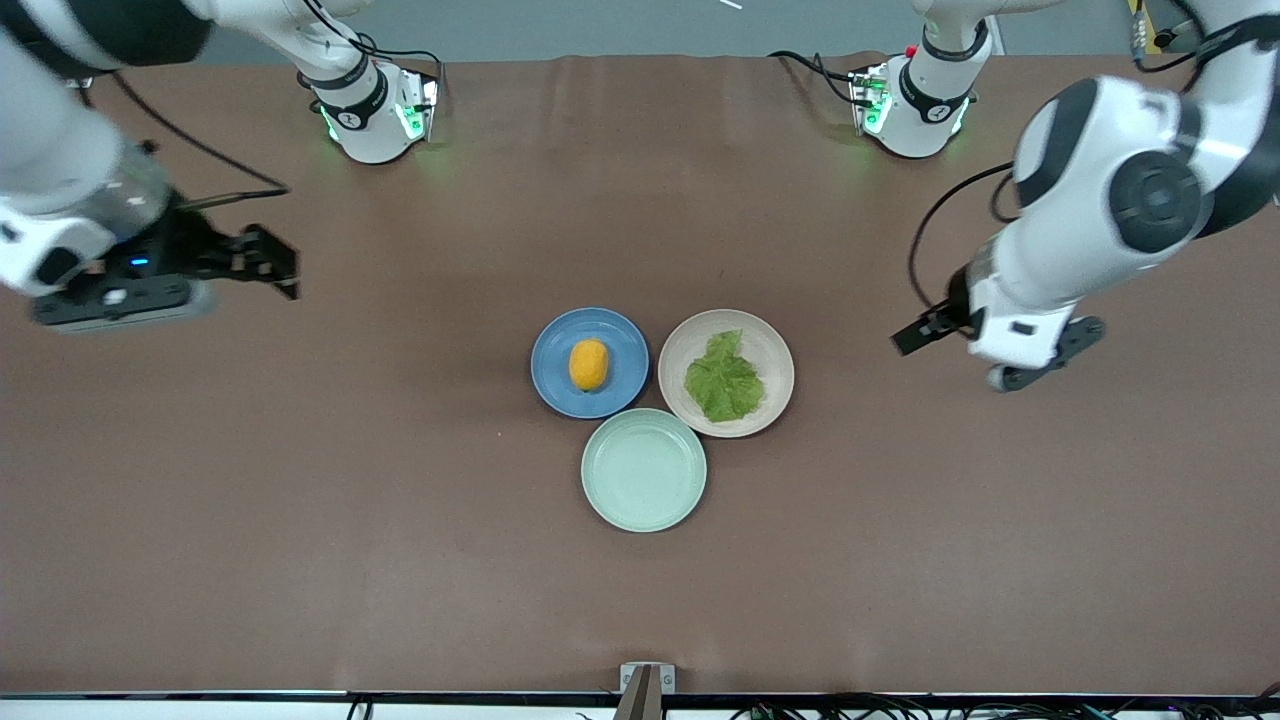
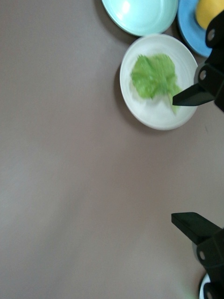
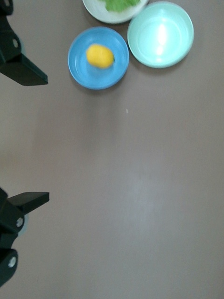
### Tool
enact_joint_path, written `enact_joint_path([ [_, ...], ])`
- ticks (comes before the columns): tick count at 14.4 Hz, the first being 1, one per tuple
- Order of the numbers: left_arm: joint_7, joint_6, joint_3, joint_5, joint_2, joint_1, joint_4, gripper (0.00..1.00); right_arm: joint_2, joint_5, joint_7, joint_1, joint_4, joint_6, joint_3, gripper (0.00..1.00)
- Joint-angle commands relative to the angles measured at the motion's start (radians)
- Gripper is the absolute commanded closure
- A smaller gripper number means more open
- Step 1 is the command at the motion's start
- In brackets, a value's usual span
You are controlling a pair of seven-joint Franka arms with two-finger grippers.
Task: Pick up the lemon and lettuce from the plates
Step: 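Reach the right gripper to the lemon while the left gripper reaches the lettuce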
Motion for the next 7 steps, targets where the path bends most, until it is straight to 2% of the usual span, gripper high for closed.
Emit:
enact_joint_path([
  [1, -0.228, 0.117, -0.004, 0.019, 0.072, -0.058, -0.026, 0.02, 0.09, -0.004, 0.173, 0.133, 0.003, 0.033, -0.008, 0.0],
  [5, -0.573, 0.246, -0.003, 0.059, 0.208, -0.153, -0.016, 0.05, 0.271, 0.021, 0.44, 0.295, -0.003, 0.224, -0.008, 0.0],
  [7, -0.751, 0.306, -0.003, 0.101, 0.276, -0.203, -0.016, 0.04, 0.355, 0.025, 0.509, 0.342, -0.057, 0.394, -0.008, 0.0],
])
